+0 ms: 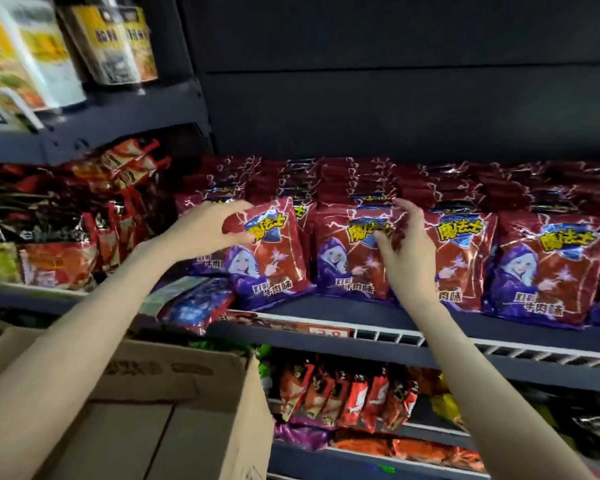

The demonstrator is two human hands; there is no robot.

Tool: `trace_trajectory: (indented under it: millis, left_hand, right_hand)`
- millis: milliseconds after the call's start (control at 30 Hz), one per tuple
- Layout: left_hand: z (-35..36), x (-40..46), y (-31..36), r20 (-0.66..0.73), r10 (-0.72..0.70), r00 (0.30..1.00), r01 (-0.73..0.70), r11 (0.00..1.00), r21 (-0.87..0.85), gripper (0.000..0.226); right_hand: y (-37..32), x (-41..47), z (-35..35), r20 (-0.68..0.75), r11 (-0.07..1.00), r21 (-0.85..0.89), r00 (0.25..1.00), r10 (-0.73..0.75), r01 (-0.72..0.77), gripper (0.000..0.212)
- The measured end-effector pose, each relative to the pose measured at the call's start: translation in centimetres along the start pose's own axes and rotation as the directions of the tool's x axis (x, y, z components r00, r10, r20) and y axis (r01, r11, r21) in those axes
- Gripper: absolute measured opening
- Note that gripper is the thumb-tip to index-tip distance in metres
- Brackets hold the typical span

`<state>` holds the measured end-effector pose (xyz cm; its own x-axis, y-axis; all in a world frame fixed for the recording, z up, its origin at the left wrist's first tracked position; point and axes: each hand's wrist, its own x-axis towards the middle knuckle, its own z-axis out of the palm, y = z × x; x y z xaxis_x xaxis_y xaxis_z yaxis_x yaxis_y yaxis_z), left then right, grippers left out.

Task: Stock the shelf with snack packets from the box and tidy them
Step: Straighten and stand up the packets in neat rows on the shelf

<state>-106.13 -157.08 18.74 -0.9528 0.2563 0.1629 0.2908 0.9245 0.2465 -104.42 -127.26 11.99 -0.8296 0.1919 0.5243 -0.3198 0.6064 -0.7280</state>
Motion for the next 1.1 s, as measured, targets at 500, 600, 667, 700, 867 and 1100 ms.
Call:
trace_trajectory:
  millis: [500, 600, 667, 700, 867, 1100]
  left_hand:
    - [6.6, 1.2, 1.0, 0.167, 0.332, 0.928, -0.372, 0.829, 0.417, 0.129]
    - [7.6, 1.9, 0.8, 0.131, 0.262, 0.956, -0.293, 0.855, 0.429, 0.137]
    - [7.5, 2.4, 0.1, 0.118, 0.233, 0.965, -0.261, 0.86, 0.439, 0.137]
    - [7.5, 2.6, -0.2, 0.114, 0.235, 0.965, -0.261, 0.857, 0.445, 0.137]
    - [7.2, 3.1, -1.2, 0.036, 0.349, 0.937, -0.32, 0.811, 0.49, 0.136]
    - [7.7, 4.1, -0.3, -0.003, 0.414, 0.91, -0.353, 0.78, 0.516, 0.137]
  right_hand:
    - [1.2, -2.3, 3.3, 0.386, 0.598, -0.665, 0.891, -0.239, 0.448, 0.108]
    - [1.0, -2.2, 3.8, 0.376, 0.579, -0.703, 0.907, -0.191, 0.413, 0.115]
    - [1.0, -2.4, 3.9, 0.382, 0.568, -0.714, 0.908, -0.175, 0.41, 0.115]
    - [1.1, -2.5, 3.9, 0.388, 0.56, -0.716, 0.904, -0.177, 0.417, 0.115]
    - [1.5, -2.3, 3.7, 0.423, 0.524, -0.716, 0.884, -0.199, 0.461, 0.121]
    - [2.0, -1.9, 3.0, 0.444, 0.549, -0.683, 0.871, -0.211, 0.481, 0.118]
